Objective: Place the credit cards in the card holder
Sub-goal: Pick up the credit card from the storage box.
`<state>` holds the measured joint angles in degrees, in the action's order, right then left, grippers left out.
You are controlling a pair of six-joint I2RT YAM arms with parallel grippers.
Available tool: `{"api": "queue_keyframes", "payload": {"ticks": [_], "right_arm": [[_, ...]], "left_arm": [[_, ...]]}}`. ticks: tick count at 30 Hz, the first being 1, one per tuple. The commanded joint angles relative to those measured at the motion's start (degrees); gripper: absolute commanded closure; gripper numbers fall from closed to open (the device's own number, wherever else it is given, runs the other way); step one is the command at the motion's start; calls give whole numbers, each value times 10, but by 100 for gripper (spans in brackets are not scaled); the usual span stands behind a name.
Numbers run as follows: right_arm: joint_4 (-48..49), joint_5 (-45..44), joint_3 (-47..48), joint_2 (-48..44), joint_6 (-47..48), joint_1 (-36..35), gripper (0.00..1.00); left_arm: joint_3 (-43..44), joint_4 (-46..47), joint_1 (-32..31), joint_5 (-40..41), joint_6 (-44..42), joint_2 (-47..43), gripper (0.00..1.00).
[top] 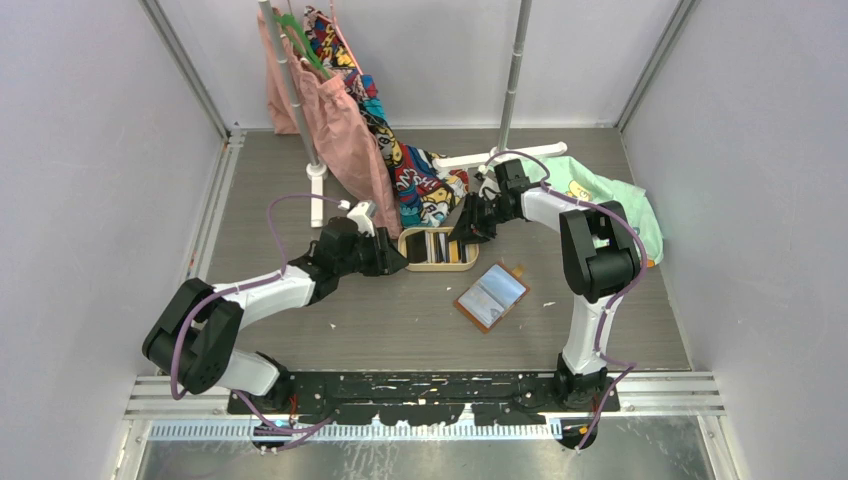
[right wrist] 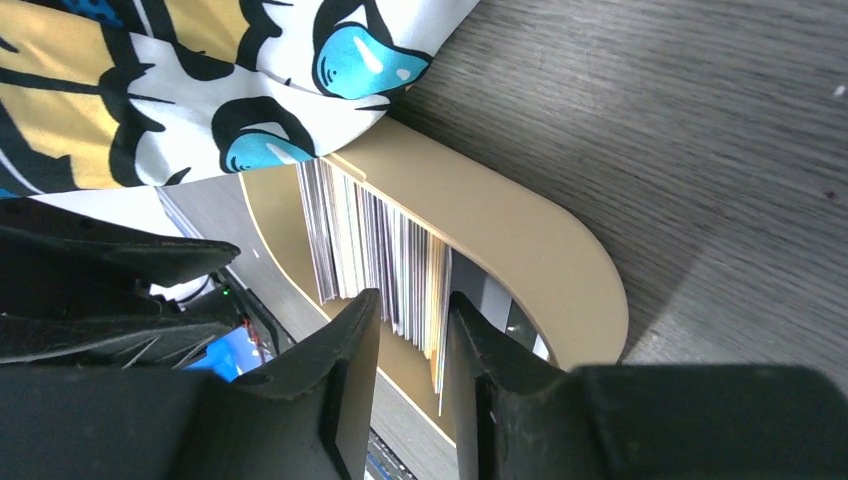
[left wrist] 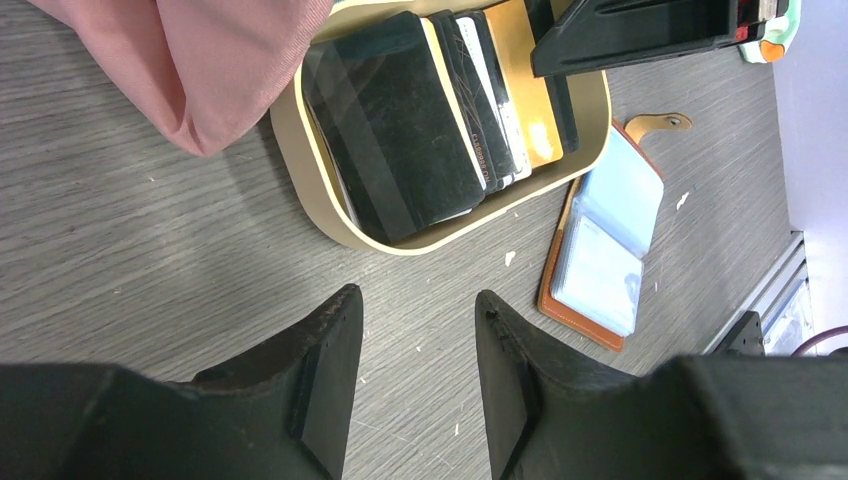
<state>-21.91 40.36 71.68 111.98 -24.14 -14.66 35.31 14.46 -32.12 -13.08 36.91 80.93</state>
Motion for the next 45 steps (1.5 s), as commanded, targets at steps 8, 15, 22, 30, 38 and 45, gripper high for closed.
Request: {"api": "queue_keyframes", "payload": {"ticks": [8,15,22,30,38,45], "right_arm": [[0,10,25,-25,-5,3,71],[-10,0,26,-30,1,13,71],[-10,0,25,-31,1,18,80],[-19,-8,29,-41,22,19,99],[-75,-38,41,-118,123,32,99],[-106,-8,32,-181,187,39,99]], "left_arm": [[-2,21,4,-9,-3,-15,54],[-1,17,5,-9,-6,-20,54],[-3,17,4,-8,-5,-22,54],[-3,16,4,-14,-3,-31,54],[-49,135,4,-105,32,-53,52],[-106,340,5,-171,79,-56,47]]}}
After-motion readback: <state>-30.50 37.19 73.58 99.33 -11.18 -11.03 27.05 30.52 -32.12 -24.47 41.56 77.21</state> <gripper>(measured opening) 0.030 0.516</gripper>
